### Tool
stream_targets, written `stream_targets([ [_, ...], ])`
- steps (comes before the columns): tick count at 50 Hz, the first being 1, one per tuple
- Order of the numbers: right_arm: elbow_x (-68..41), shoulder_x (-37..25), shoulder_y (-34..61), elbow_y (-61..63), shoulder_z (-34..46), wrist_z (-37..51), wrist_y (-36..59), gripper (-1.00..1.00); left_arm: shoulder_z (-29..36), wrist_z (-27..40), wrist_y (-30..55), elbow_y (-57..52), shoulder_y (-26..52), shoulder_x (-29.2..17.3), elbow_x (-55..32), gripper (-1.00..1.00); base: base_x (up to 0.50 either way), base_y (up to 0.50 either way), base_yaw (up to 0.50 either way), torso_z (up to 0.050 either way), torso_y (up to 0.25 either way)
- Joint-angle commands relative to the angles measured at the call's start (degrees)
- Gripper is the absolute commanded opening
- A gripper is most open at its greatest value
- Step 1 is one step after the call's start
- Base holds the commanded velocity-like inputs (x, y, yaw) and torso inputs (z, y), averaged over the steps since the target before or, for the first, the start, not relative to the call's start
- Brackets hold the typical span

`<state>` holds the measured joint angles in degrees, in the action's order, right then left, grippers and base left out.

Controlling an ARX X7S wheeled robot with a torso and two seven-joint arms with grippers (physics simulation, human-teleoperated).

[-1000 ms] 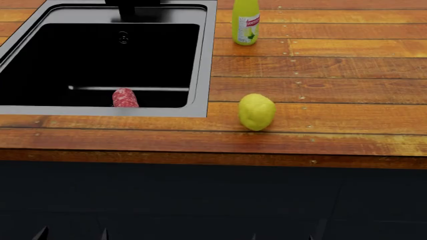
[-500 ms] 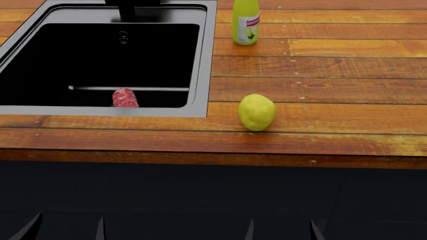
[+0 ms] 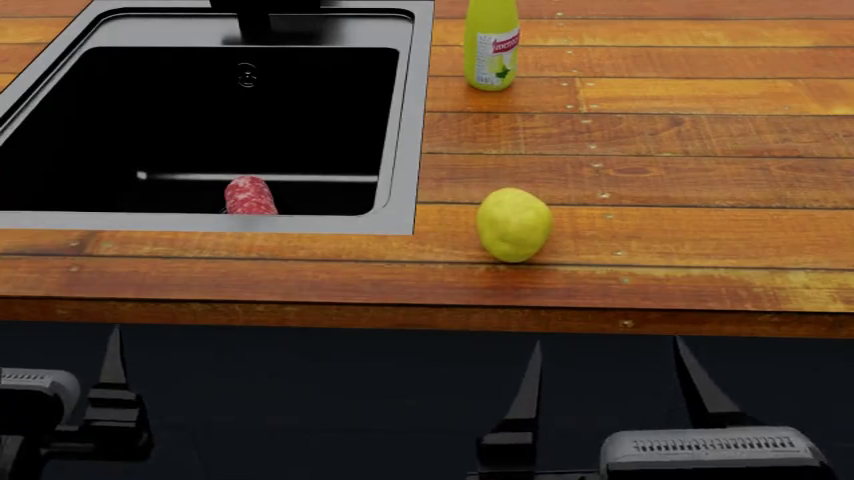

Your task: Pick the pear from the counter and place it in the sink

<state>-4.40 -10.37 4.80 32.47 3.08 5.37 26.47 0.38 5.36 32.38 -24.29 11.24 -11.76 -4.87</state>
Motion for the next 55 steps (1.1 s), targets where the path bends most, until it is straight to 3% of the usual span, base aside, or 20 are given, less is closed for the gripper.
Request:
stream_targets([
  [1, -3.15, -2.64, 9.74, 9.94, -2.25, -0.57, 18.03, 1.0, -5.73, 0.01, 15.91, -8.39, 7.77, -4.54, -2.51, 1.0, 0.0, 0.0, 0.0, 0.0, 0.0],
  [14, -7.99, -3.53, 27.25, 14.49, -3.98, -1.73, 39.46, 1.0, -14.02, -2.3, 34.86, -13.26, 19.34, -9.89, -7.65, 1.0, 0.0, 0.0, 0.0, 0.0, 0.0],
  [24, -10.11, -3.11, 31.94, 15.62, -5.78, -2.26, 45.57, 1.0, -15.36, -2.98, 42.69, -13.92, 27.75, -14.48, -8.55, 1.0, 0.0, 0.0, 0.0, 0.0, 0.0],
  [34, -11.32, -2.19, 32.56, 16.23, -7.85, -2.36, 47.19, 1.0, -15.25, -2.61, 41.51, -11.75, 27.81, -14.56, -8.17, 1.0, 0.0, 0.02, 0.0, 0.0, 0.0],
  [55, -13.55, -1.24, 31.73, 17.42, -10.53, -3.06, 47.64, 1.0, -14.85, -2.18, 40.81, -11.12, 26.95, -13.68, -8.44, 1.0, 0.08, 0.49, 0.0, 0.0, 0.0],
])
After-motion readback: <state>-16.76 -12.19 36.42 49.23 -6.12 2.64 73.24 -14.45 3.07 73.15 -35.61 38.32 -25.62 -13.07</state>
